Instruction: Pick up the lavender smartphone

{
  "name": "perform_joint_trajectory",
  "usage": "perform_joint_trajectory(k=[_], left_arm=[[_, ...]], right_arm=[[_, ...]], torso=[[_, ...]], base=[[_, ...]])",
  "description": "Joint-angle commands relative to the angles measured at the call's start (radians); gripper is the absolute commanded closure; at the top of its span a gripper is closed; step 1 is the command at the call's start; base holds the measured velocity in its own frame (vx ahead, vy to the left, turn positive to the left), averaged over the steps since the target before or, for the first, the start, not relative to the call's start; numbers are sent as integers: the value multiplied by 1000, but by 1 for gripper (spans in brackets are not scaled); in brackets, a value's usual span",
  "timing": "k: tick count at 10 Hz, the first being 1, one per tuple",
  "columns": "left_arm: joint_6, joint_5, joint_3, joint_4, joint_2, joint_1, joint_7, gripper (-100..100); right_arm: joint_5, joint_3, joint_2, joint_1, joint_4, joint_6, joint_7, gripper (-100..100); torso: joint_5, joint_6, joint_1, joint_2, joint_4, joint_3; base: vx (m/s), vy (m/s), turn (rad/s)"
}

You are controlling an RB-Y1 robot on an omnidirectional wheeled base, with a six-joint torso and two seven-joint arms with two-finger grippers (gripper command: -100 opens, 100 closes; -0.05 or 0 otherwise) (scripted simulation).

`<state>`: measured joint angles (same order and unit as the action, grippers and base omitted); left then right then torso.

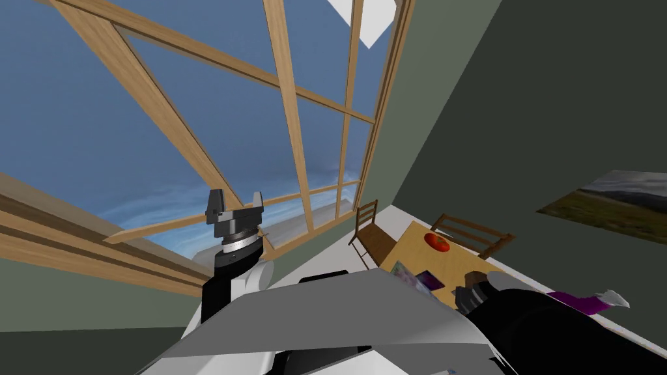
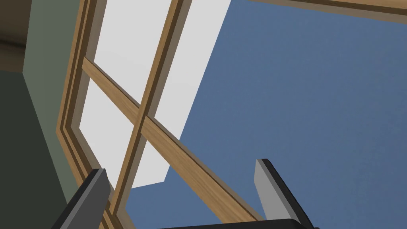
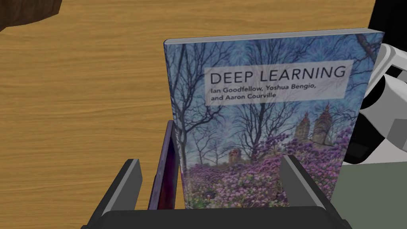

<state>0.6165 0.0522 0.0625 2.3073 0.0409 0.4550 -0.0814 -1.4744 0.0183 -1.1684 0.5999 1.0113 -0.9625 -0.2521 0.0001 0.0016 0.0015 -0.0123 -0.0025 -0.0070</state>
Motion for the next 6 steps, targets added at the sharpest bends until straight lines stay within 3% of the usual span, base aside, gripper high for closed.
perform_joint_trajectory(k=[1, 4, 5, 6], left_arm=[[0, 0, 0, 0, 0, 0, 0, 0], [0, 0, 0, 0, 0, 0, 0, 0], [0, 0, 0, 0, 0, 0, 0, 0], [0, 0, 0, 0, 0, 0, 0, 0]], right_arm=[[-37, -2, -18, -18, -47, -19, -17, -100], [-60, -8, -21, -37, -80, -26, -22, -100], [-62, -9, -22, -40, -85, -29, -22, 0], [-28, -33, -25, -28, -84, -6, -15, -100]], torso=[[0, 0, 0, 0, 0, 0], [0, 1, 2, 0, 0, 0], [0, 2, 1, 3, 0, 1], [0, 2, 0, 5, 1, 3]], base=[[89, 39, 295], [71, 28, 131], [8, 1, -4], [-2, -3, 67]])
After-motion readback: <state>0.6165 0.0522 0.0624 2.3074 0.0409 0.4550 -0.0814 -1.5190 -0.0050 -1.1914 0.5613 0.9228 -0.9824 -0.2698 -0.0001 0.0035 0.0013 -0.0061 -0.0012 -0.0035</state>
